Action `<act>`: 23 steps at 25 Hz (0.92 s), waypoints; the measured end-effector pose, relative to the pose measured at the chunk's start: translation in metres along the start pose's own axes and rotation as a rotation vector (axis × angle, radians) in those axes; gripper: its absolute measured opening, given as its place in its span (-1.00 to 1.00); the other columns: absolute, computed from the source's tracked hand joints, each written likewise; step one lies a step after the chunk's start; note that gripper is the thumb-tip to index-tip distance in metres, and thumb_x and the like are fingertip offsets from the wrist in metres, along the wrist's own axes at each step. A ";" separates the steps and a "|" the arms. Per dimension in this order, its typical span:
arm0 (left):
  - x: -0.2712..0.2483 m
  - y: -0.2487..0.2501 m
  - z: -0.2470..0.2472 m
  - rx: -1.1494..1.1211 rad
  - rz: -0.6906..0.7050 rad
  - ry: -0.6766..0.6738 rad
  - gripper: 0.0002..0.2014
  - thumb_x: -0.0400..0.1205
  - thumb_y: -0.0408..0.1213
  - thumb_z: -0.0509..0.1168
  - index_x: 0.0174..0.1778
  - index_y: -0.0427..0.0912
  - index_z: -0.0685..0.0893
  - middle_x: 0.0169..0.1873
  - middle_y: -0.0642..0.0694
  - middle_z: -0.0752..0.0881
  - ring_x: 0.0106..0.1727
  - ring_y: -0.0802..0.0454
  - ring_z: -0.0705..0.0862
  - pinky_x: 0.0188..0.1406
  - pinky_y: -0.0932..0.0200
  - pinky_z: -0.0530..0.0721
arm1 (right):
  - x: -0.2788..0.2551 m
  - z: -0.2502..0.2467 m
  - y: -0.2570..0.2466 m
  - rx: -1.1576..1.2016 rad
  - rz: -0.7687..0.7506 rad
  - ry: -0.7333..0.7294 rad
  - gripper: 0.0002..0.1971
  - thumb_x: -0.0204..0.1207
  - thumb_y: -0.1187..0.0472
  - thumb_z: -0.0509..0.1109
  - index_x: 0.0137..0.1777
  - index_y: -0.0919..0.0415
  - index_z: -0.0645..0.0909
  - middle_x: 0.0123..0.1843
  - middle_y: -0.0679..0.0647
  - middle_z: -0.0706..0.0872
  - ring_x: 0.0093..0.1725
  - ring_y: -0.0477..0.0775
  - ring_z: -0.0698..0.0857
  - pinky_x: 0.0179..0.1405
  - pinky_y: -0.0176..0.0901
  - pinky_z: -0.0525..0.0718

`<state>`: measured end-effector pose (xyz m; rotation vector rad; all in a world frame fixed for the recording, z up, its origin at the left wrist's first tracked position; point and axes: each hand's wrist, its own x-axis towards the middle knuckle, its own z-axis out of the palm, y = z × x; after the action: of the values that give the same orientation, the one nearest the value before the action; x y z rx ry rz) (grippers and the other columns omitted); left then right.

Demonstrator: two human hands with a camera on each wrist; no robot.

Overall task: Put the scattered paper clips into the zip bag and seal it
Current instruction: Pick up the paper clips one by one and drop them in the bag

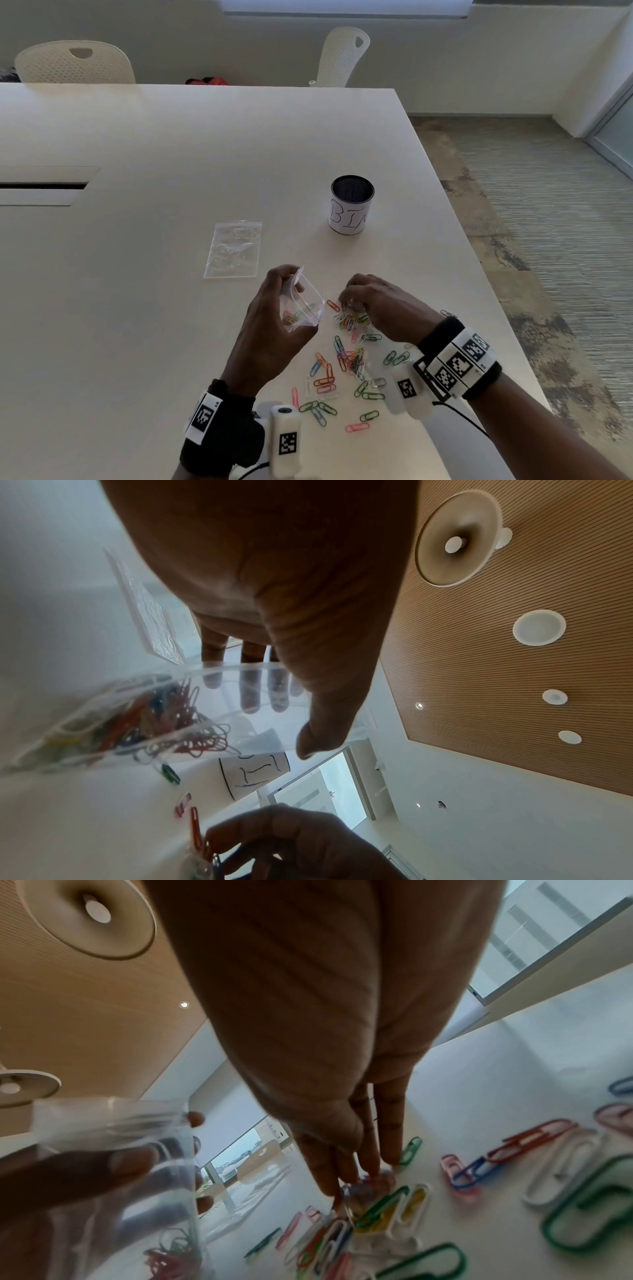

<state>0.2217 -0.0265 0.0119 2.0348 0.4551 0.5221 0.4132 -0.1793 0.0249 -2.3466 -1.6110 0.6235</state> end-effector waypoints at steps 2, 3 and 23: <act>-0.001 0.000 0.000 -0.009 0.001 0.002 -0.27 0.48 -0.24 0.68 0.46 0.17 0.42 0.17 0.18 0.62 0.21 0.09 0.70 -0.08 0.12 0.88 | -0.008 -0.004 -0.004 0.038 0.009 -0.013 -0.72 0.77 0.20 0.32 0.42 0.04 0.68 0.43 -0.06 0.61 0.38 0.00 0.64 0.36 -0.09 0.70; -0.001 0.000 0.000 -0.012 0.002 -0.001 -0.27 0.47 -0.22 0.68 0.46 0.15 0.43 0.17 0.18 0.63 0.21 0.09 0.71 -0.08 0.14 0.88 | -0.011 -0.007 -0.006 0.032 0.020 -0.019 -0.68 0.75 0.06 0.37 0.46 0.01 0.64 0.46 -0.07 0.59 0.40 -0.01 0.64 0.36 -0.08 0.70; 0.001 0.000 0.001 0.016 -0.019 -0.005 -0.23 0.47 -0.30 0.68 0.50 0.13 0.42 0.22 0.11 0.63 0.24 0.11 0.70 -0.02 0.18 0.87 | -0.014 0.015 -0.030 -0.149 0.010 0.104 -0.78 0.79 0.26 0.30 0.32 0.23 0.71 0.09 0.11 0.76 -0.17 -0.08 0.66 -0.13 -0.37 0.58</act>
<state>0.2226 -0.0268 0.0119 2.0450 0.4766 0.5031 0.3767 -0.1820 0.0267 -2.4480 -1.6527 0.3885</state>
